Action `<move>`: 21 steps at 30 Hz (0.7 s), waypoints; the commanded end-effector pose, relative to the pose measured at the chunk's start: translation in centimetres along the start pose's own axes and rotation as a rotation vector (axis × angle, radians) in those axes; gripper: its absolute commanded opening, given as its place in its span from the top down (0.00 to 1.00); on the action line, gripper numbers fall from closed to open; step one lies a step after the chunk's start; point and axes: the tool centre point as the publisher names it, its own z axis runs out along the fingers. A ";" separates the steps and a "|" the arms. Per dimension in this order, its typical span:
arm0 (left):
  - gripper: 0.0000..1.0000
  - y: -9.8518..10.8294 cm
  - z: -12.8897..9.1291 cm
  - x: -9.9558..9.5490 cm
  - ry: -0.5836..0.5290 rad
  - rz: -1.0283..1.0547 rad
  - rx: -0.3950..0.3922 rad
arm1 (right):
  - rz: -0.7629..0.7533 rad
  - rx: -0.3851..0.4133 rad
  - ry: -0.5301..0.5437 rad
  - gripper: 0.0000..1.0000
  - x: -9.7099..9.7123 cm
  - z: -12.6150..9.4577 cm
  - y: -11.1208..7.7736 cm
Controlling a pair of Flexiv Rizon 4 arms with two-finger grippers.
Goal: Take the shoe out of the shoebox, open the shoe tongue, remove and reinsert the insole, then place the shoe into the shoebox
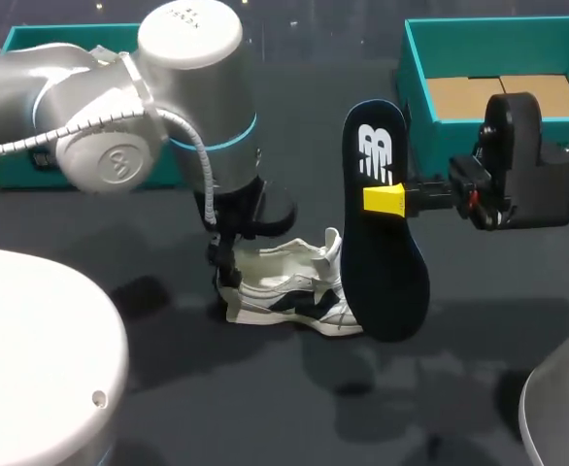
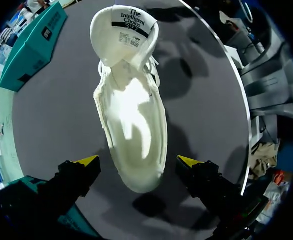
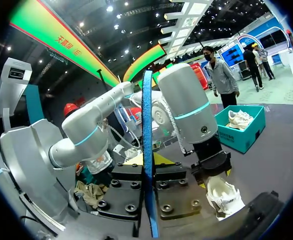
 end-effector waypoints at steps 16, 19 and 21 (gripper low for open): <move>0.00 -5.3 1.0 -5.7 -0.016 0.019 0.005 | 0.000 -0.001 -0.002 1.00 0.0 0.2 -0.1; 0.00 -5.8 1.8 -5.8 -0.014 0.020 0.013 | 0.000 -0.001 -0.002 1.00 0.0 0.2 -0.1; 0.00 -6.1 2.5 -5.8 -0.012 0.017 0.014 | 0.000 -0.001 -0.002 1.00 0.0 0.2 -0.1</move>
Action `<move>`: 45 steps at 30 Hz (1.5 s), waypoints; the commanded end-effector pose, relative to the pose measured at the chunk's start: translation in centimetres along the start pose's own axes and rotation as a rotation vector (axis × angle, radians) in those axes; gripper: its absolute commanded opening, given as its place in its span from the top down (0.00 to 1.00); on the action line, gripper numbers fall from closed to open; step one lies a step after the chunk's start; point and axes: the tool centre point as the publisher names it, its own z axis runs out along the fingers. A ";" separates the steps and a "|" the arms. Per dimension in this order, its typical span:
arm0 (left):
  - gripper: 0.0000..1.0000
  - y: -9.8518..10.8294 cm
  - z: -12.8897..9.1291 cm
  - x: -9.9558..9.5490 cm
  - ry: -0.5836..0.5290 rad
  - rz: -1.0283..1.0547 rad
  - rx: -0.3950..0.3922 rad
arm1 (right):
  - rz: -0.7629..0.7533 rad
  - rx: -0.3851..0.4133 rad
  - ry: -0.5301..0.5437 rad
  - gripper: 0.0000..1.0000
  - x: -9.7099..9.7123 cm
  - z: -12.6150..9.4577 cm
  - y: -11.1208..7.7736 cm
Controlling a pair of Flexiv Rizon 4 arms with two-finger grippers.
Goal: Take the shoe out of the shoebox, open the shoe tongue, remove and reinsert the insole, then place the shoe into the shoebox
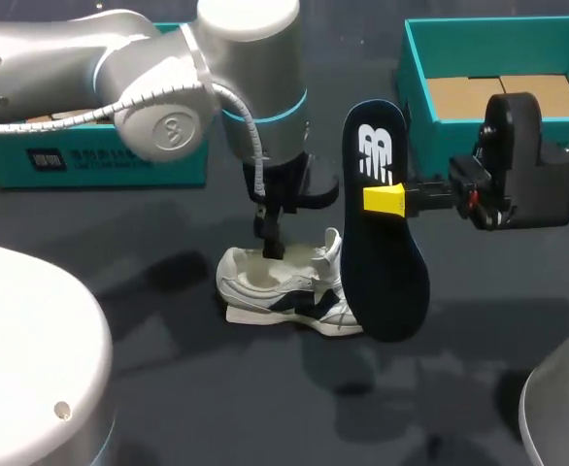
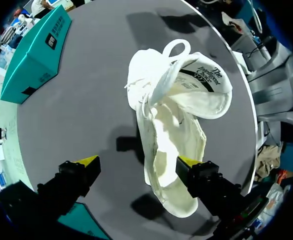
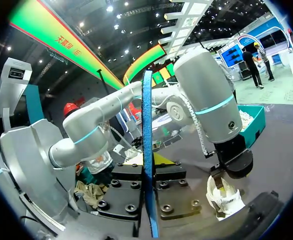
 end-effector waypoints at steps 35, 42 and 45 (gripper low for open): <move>1.00 -1.0 5.8 1.6 0.076 -0.038 0.020 | 0.000 -0.001 -0.002 1.00 0.0 0.2 -0.1; 1.00 -1.3 4.8 1.6 0.122 0.027 0.045 | 0.000 -0.001 -0.002 1.00 0.0 0.2 -0.1; 1.00 -1.7 3.9 1.5 0.145 0.097 0.052 | 0.000 -0.001 -0.002 1.00 0.0 0.2 -0.1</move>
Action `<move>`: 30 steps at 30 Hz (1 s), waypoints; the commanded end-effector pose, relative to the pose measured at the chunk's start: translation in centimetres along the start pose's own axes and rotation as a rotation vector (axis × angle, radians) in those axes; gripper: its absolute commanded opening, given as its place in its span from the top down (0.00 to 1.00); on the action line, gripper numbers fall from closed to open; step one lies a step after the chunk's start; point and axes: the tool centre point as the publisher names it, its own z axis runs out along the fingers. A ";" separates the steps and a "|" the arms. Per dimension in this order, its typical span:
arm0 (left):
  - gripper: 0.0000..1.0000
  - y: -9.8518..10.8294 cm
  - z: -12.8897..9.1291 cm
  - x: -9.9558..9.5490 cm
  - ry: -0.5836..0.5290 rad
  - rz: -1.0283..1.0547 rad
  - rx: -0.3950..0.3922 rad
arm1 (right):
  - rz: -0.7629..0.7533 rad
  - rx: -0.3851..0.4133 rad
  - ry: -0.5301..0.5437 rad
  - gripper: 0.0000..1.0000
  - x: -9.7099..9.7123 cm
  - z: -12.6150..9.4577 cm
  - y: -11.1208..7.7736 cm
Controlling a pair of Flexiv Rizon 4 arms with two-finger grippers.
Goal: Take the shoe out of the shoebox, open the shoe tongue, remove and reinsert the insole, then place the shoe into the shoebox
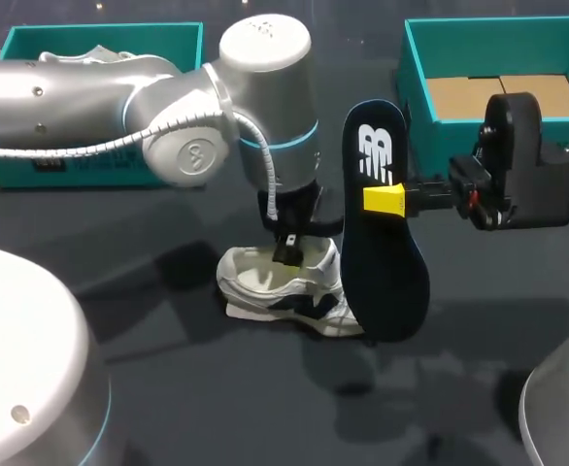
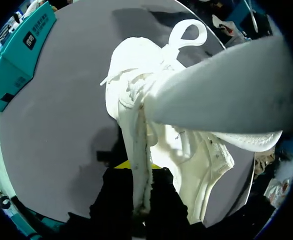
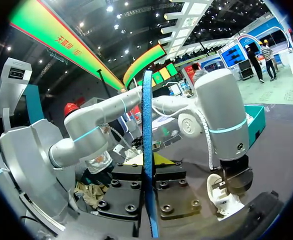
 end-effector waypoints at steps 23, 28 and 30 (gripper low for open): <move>1.00 -2.0 -6.0 0.2 0.052 0.659 -0.004 | 0.000 -0.001 -0.002 1.00 0.0 0.2 -0.1; 1.00 -1.5 -7.0 0.1 0.101 0.912 0.041 | 0.000 -0.001 -0.002 1.00 0.0 0.2 -0.1; 1.00 -1.5 -7.3 0.4 0.098 0.999 0.033 | 0.000 -0.001 -0.002 1.00 0.0 0.2 -0.1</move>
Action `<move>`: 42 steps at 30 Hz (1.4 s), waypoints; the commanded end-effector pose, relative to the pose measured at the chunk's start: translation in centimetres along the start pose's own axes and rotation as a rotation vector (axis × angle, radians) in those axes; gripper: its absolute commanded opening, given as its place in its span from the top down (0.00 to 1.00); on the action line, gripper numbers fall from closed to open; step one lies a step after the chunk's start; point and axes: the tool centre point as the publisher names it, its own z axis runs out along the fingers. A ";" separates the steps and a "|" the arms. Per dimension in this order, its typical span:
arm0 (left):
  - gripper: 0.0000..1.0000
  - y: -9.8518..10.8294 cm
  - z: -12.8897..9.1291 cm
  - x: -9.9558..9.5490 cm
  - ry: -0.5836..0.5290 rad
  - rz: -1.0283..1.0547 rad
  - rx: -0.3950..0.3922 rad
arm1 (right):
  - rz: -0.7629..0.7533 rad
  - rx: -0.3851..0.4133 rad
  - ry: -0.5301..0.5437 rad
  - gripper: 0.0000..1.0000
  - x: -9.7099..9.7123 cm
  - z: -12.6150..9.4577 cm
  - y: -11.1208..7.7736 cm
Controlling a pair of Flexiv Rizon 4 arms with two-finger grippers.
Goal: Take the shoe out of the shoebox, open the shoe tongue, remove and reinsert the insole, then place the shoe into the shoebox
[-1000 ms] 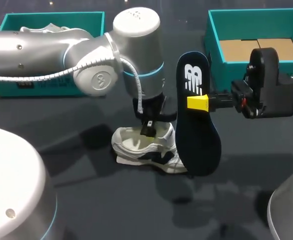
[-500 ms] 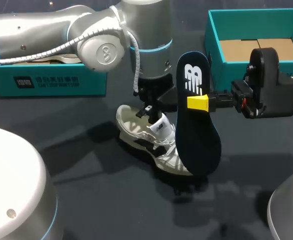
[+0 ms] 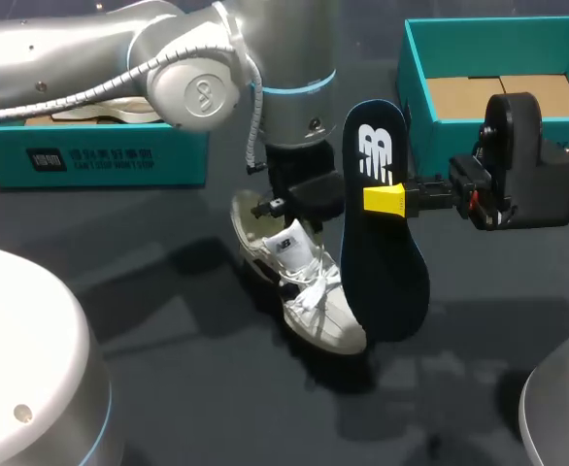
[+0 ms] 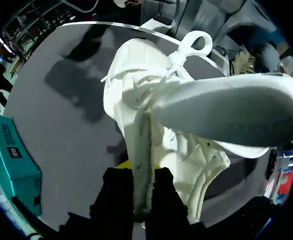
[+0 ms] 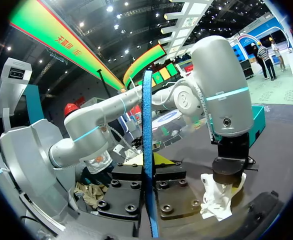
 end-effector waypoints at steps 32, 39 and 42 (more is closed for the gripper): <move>1.00 -1.3 4.4 -0.1 0.084 0.467 -0.124 | 0.000 -0.001 -0.002 1.00 0.0 0.2 -0.1; 1.00 -1.4 5.6 -0.5 0.090 0.522 -0.111 | 0.000 -0.001 -0.002 1.00 0.0 0.2 -0.1; 1.00 -1.4 5.9 -0.7 0.095 0.536 -0.105 | 0.000 -0.001 -0.002 1.00 0.0 0.2 -0.1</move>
